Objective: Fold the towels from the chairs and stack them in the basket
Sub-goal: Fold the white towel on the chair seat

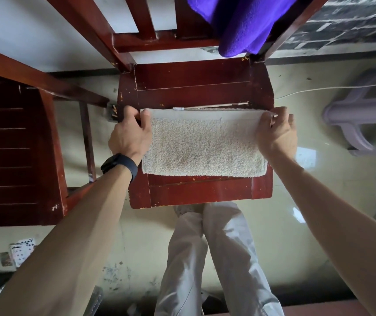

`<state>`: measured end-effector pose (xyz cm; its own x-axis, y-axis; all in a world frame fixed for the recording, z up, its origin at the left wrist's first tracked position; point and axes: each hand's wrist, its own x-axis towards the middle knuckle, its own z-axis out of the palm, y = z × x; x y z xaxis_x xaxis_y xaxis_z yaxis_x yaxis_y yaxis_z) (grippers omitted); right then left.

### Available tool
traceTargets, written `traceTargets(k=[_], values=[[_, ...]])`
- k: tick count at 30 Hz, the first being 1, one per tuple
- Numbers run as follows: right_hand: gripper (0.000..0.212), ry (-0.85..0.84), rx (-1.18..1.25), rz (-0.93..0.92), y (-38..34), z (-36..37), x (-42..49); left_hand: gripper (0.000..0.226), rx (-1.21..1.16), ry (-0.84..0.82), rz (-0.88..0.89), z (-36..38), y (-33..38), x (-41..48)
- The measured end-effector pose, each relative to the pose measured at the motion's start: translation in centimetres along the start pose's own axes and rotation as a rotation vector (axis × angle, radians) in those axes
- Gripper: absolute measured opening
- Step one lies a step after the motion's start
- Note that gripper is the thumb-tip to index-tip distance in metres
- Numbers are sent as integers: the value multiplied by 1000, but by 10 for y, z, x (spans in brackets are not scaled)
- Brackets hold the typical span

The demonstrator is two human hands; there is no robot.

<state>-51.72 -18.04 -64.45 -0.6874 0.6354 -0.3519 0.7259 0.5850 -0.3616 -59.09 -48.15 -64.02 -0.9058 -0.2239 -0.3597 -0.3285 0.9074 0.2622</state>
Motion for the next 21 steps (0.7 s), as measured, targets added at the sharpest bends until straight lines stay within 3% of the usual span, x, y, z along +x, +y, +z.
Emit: traceTargets(k=[2, 4, 6, 8, 11, 16, 21], values=[[42, 75, -98, -89, -3, 1, -12, 40, 99, 89, 119, -1, 5, -8], [48, 163, -191, -340, -9, 3, -28, 51, 202, 158, 320, 2, 13, -19], [50, 59, -244, -622, -13, 14, -43, 54, 220, 151, 573, 13, 25, -34], [55, -118, -305, -763, -14, 29, -53, 55, 214, 25, 736, 31, 33, -49], [59, -185, -403, -688, -13, 40, -46, 61, 317, -85, 725, 54, 26, -57], [72, -166, -460, -553, -7, 37, -25, 69, 389, -67, 680, 63, 18, -46], [74, -185, -406, -391, 5, 35, -46, 79, 446, -101, 799, 53, 27, -20]])
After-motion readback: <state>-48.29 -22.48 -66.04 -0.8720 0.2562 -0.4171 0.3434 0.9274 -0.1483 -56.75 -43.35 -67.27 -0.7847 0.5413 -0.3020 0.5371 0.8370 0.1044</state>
